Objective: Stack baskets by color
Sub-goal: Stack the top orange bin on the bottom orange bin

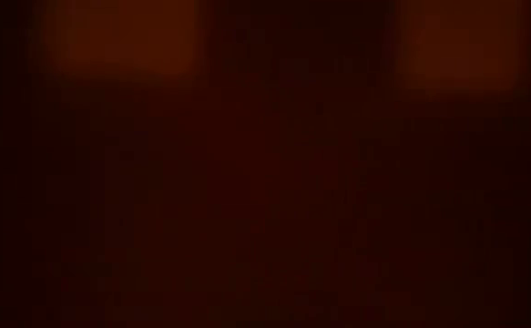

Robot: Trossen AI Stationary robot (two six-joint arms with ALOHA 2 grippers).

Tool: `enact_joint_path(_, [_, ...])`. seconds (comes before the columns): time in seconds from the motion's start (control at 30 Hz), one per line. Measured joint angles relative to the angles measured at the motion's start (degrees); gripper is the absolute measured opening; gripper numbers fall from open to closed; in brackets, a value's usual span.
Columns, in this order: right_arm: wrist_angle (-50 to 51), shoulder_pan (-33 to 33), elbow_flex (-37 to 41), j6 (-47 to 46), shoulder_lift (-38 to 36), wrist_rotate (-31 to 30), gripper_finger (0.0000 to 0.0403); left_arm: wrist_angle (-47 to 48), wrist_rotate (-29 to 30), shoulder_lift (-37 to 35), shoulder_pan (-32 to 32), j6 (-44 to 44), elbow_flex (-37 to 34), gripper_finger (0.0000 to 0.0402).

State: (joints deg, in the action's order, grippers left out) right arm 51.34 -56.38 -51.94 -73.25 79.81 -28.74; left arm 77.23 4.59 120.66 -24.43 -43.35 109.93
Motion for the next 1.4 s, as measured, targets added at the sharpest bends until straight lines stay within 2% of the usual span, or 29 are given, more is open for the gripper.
enact_joint_path(0.07, [-0.4, 0.0, 0.0, 0.0, 1.0, 0.3, 0.0135, 9.0, 2.3, 0.0, 0.4, -5.0, 0.0, 0.0101])
enact_joint_path(0.13, [-0.8, 0.0, 0.0, 0.0, 1.9, 0.9, 0.0135, 12.9, 4.7, -0.1, 0.6, -7.7, 0.0, 0.0101])
enact_joint_path(0.33, [-1.5, 0.0, 0.0, -0.1, 3.7, 3.8, 0.0135, 12.5, 4.6, -5.7, 0.2, -7.5, -4.9, 0.0101])
enact_joint_path(0.5, [-2.7, 0.0, 0.0, -0.2, 3.8, 4.4, 0.0135, 12.6, 6.3, -17.3, -0.7, -13.9, -14.4, 0.0101])
enact_joint_path(0.7, [-3.4, 0.0, 0.0, -0.1, 3.8, 4.4, 0.0135, 0.6, 14.2, -33.9, -3.6, -27.1, -33.8, 0.0101])
enact_joint_path(0.83, [-3.4, 0.0, 0.0, 0.0, 3.8, 4.4, 0.0135, -20.0, 15.5, -40.7, -4.0, -31.6, -47.5, 0.0101])
enact_joint_path(0.93, [-3.4, 0.0, 0.0, 0.1, 3.8, 4.4, 0.0135, -34.0, 15.8, -41.9, -3.3, -31.2, -53.6, 0.0101])
enact_joint_path(1.03, [-3.3, 0.0, 0.0, 0.3, 3.7, 4.4, 0.0135, -41.2, 13.8, -40.1, -2.1, -30.6, -56.2, 0.0101])
enact_joint_path(1.27, [-3.1, 0.0, 0.0, 0.4, 3.7, 4.4, 0.0135, -41.9, 9.7, -34.9, -0.2, -31.3, -56.8, 0.0101])
enact_joint_path(1.4, [-2.9, 0.0, 0.0, 0.4, 3.7, 4.4, 0.0135, -45.0, 9.2, -33.7, -0.4, -31.3, -56.7, 0.0101])
